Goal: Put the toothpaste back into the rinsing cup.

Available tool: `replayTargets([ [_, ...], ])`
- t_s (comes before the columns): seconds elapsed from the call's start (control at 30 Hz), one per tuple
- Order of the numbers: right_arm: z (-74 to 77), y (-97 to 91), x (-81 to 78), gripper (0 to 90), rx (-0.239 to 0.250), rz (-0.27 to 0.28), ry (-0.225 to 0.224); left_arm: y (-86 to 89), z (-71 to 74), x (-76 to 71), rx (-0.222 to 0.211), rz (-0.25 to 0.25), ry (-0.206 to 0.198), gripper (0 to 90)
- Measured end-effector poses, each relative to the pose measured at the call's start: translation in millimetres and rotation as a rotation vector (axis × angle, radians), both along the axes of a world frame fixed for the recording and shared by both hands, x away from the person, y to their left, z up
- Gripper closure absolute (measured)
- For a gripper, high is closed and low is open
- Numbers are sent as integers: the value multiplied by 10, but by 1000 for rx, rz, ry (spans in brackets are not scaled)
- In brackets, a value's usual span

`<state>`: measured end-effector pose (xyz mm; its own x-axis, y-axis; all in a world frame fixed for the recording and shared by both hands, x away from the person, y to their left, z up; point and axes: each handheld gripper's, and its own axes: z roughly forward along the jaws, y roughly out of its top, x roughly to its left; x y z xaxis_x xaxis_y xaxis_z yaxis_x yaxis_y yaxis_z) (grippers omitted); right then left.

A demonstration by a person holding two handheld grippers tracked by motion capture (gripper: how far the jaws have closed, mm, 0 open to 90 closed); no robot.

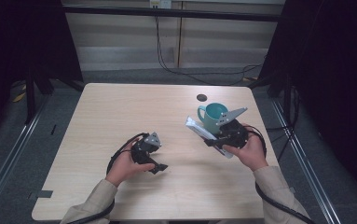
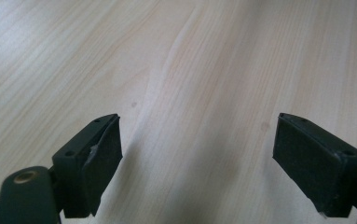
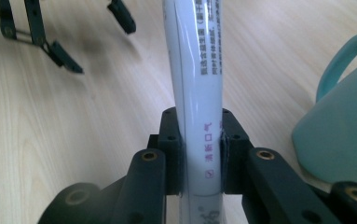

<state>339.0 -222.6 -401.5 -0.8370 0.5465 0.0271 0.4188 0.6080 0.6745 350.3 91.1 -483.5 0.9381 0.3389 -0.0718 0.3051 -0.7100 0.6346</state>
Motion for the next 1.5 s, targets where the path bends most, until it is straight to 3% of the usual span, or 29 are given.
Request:
replayTargets([
  [0.07, 18, -29, 17, 749, 56, -34, -14, 17, -25, -11, -1, -1, -21, 154],
  [0.13, 30, -42, 30, 749, 78, -49, -32, 31, -45, -20, 0, -2, -26, 153],
  [0.17, 30, -42, 30, 749, 78, -49, -32, 40, -50, -18, 13, -14, -42, 153],
  [0.37, 68, -77, 64, 749, 137, -93, -62, 50, -119, -37, 3, -5, -36, 153],
  [0.67, 89, -130, 121, 750, 217, -146, -88, 67, -182, -65, -19, 3, -65, 151],
  [0.9, 109, -138, 161, 750, 239, -167, -105, 88, -202, -60, -31, -7, -73, 148],
  [0.97, 118, -140, 174, 751, 250, -174, -110, 90, -222, -75, -57, 16, -68, 146],
  [1.23, 134, -140, 215, 751, 284, -199, -131, 129, -260, -91, -98, 21, -80, 138],
  [1.5, 152, -142, 253, 750, 321, -223, -152, 141, -265, -94, -100, 16, -82, 133],
])
